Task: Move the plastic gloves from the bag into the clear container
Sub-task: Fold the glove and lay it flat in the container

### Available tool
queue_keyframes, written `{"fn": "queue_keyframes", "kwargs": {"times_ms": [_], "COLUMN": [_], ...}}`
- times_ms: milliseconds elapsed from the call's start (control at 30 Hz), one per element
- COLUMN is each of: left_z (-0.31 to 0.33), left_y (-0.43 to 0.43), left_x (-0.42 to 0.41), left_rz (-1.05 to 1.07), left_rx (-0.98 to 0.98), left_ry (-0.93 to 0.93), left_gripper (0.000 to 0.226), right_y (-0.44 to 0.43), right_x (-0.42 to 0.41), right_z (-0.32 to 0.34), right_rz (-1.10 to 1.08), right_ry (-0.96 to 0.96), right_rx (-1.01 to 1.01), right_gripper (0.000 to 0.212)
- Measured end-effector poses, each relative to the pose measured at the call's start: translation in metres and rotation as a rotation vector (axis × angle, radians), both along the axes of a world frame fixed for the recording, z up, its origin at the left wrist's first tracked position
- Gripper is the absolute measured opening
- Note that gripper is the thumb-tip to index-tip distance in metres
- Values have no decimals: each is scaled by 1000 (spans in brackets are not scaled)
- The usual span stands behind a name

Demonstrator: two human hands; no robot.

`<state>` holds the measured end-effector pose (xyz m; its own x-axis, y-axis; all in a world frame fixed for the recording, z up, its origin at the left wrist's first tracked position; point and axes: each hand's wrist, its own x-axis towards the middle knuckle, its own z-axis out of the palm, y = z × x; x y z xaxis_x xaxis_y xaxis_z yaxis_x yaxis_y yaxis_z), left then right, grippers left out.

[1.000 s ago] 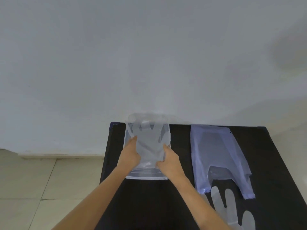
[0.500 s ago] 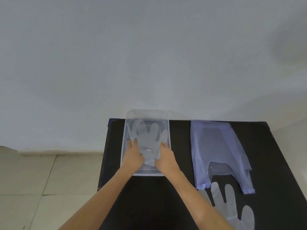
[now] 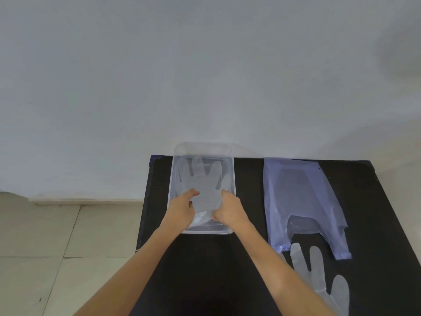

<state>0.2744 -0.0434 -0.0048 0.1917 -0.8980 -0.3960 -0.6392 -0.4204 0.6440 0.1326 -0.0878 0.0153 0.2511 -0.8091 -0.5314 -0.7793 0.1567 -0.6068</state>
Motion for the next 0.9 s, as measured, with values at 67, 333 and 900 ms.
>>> {"fn": "queue_keyframes", "kwargs": {"times_ms": [67,333,900], "left_z": [-14,-45,-50], "left_y": [-8,-22,-28], "left_x": [-1,-2,-21], "left_rz": [-113,-310,-493], "left_rx": [51,62,97], "left_ry": [-34,-290,-420], "left_gripper": [40,60,82], "right_y": [1,15,32], "right_x": [2,-13,-49], "right_z": [-3,11,-14], "right_rz": [-2,-73,-417], "right_ry": [-5,-70,-281], "right_rx": [13,-17,-129], "right_gripper": [36,47,35]}}
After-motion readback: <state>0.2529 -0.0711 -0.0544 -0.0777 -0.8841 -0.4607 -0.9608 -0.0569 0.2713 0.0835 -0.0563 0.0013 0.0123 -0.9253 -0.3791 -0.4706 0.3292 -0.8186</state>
